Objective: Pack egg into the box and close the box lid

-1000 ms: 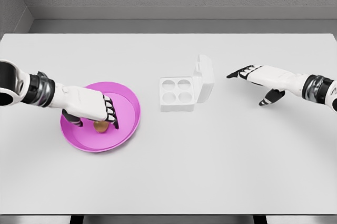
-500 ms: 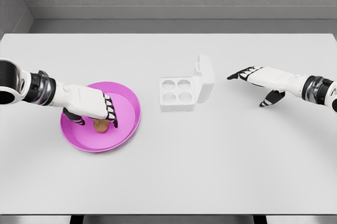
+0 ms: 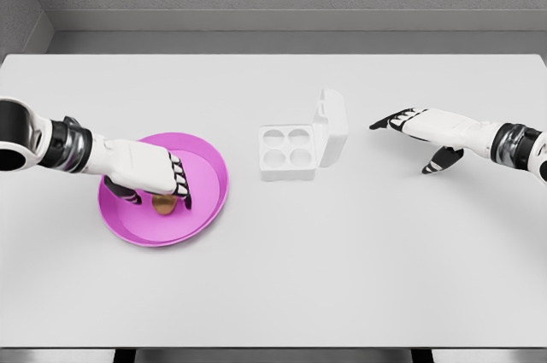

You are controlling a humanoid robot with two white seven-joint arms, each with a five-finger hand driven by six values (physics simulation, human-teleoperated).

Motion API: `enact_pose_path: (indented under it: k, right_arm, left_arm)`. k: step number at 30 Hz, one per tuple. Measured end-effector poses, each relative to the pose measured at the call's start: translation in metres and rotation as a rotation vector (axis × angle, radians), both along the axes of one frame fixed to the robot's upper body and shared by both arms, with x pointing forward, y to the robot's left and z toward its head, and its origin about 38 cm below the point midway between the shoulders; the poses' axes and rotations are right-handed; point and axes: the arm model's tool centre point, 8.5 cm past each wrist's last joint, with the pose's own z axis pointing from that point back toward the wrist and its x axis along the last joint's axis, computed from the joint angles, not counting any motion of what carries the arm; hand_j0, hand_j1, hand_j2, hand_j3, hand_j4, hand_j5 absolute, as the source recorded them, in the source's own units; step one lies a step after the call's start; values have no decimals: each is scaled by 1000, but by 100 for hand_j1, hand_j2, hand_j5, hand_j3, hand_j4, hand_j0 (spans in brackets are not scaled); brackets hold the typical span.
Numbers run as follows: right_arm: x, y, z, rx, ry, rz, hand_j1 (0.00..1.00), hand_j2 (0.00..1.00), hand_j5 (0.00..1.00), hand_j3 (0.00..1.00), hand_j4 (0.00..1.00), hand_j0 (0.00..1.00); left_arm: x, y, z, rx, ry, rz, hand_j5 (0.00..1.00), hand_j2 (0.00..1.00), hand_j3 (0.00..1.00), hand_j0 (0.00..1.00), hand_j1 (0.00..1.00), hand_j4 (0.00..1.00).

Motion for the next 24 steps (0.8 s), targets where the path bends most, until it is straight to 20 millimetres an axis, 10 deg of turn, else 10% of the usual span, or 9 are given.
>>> enact_pose_path:
  k: [24]
  right_arm:
    - [0, -6, 4, -12, -6, -7, 100, 100, 100, 100, 100, 100]
  left_arm:
    - [-3, 5, -10, -48, 31, 40, 70, 70, 70, 70, 70, 70]
